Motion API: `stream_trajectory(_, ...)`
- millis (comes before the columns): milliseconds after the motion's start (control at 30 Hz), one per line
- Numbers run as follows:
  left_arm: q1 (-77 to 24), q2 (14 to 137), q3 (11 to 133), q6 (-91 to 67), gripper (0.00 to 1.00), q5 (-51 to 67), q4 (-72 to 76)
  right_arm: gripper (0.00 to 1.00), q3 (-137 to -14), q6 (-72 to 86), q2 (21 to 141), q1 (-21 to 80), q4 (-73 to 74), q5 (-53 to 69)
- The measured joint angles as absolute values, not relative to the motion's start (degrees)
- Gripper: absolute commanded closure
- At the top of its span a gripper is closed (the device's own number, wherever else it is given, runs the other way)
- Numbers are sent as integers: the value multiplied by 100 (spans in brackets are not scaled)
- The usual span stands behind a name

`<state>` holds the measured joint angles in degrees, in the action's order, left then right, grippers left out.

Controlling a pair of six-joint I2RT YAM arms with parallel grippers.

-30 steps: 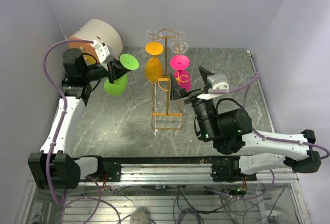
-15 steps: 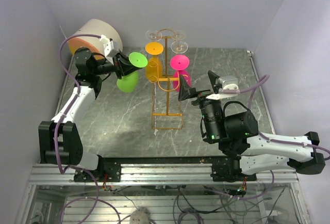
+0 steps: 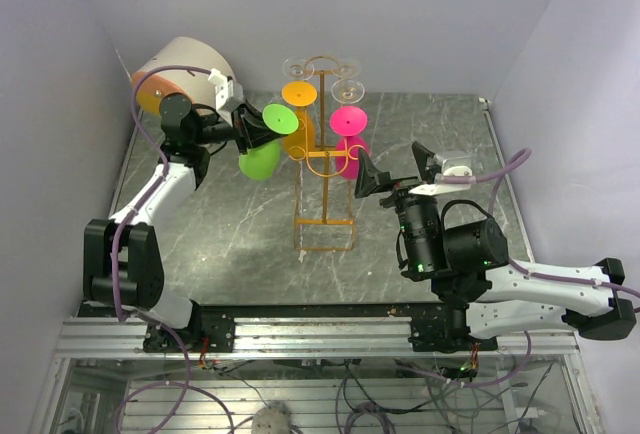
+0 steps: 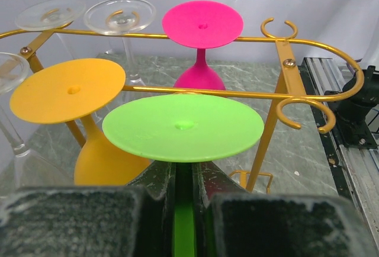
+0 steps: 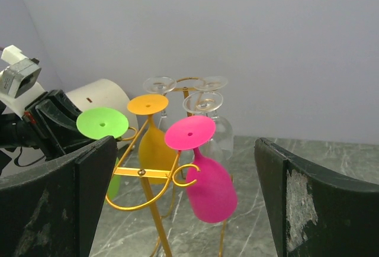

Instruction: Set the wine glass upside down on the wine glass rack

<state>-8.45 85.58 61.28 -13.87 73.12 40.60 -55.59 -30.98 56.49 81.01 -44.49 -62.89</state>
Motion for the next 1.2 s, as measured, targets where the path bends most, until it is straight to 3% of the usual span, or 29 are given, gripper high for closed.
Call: stream_trajectory(1200, -1240, 9070, 6490, -1133, 93, 7358, 4099, 0, -5371, -2980, 5459, 8007, -4300, -6410)
